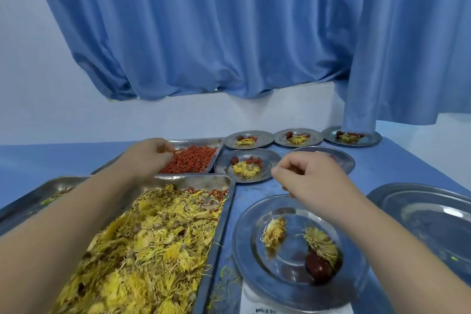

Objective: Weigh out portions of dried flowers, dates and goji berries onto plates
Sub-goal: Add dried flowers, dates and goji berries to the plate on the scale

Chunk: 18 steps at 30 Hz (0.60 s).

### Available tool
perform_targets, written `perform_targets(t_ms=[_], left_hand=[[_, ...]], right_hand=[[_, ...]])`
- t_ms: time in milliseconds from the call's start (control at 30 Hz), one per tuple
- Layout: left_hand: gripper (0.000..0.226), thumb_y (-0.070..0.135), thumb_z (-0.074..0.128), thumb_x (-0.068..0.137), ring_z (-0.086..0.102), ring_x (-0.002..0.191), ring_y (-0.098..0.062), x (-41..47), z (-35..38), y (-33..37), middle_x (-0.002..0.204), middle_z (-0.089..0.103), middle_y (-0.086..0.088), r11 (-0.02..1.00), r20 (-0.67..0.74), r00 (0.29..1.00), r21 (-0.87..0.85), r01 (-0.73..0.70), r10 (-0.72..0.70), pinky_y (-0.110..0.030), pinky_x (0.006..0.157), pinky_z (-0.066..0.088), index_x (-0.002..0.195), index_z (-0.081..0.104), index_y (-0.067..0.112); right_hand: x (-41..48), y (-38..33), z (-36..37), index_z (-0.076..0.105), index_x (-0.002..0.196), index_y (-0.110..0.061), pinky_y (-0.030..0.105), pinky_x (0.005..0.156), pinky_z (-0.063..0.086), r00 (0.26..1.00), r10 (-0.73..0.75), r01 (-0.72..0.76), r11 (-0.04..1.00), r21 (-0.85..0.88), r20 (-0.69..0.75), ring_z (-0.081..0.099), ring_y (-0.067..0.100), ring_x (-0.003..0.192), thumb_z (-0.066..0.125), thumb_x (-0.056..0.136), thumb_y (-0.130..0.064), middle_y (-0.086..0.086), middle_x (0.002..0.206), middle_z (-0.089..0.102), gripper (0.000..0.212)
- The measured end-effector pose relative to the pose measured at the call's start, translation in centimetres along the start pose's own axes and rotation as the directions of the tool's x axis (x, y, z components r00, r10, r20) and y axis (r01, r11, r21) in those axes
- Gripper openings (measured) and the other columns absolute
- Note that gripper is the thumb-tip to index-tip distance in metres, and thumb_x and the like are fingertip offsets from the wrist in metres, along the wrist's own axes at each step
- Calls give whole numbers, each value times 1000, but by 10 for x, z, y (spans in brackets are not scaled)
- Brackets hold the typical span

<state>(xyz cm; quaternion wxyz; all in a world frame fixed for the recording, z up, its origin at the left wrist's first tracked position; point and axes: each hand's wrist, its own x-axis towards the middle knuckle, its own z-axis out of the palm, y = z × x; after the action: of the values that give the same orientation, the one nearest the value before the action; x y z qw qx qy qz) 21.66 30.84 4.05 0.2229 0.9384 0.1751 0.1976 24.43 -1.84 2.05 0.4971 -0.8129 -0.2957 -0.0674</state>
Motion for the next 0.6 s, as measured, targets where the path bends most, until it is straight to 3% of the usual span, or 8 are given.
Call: perform_targets(t_ms=[100,200,267,333,500,600], left_hand=[[13,22,57,93,59,91,-16,26,8,-11,105,65,0,994,35,999,101,33,-37,-26,71,45,103,65,24],[23,21,55,96,59,92,-13,39,28,-10,118,63,-4,996,183,982,78,35,-49,-21,71,47,116,64,18],[31,24,53,97,57,113,-22,45,44,-5,131,59,-5,992,241,968,120,37,-65,-36,93,48,126,61,17],[36,26,53,96,52,123,-22,55,57,0,138,55,-4,975,288,956,220,0,-64,-39,105,41,130,59,18],[54,-3,45,89,48,128,-22,80,81,4,146,48,-4,935,356,930,353,-41,-93,-36,105,37,136,54,22],[63,-7,37,89,47,129,-25,98,93,2,151,42,-7,922,349,931,386,-37,-108,-37,102,38,141,49,27]], right_hand=[[6,7,1,63,66,-25,21,54,45,1000,-14,15,999,-30,2,49,2,52,60,86,-34,-6,61,60,22],[8,11,0,62,65,-26,14,48,40,999,-34,36,998,-59,22,48,0,49,60,86,-35,-8,58,57,23],[8,14,-2,62,66,-24,19,50,42,999,-35,37,998,-52,34,48,2,50,59,86,-35,-2,62,59,23],[9,16,-1,62,65,-20,26,51,45,999,-29,29,999,-31,23,50,8,52,59,86,-33,5,65,60,24],[9,22,5,61,63,-18,19,48,45,999,-38,38,999,-13,34,53,14,51,60,86,-26,6,62,59,24],[11,24,3,61,63,-19,20,50,45,999,-43,43,999,-5,7,56,21,58,59,83,-28,6,61,58,23]])
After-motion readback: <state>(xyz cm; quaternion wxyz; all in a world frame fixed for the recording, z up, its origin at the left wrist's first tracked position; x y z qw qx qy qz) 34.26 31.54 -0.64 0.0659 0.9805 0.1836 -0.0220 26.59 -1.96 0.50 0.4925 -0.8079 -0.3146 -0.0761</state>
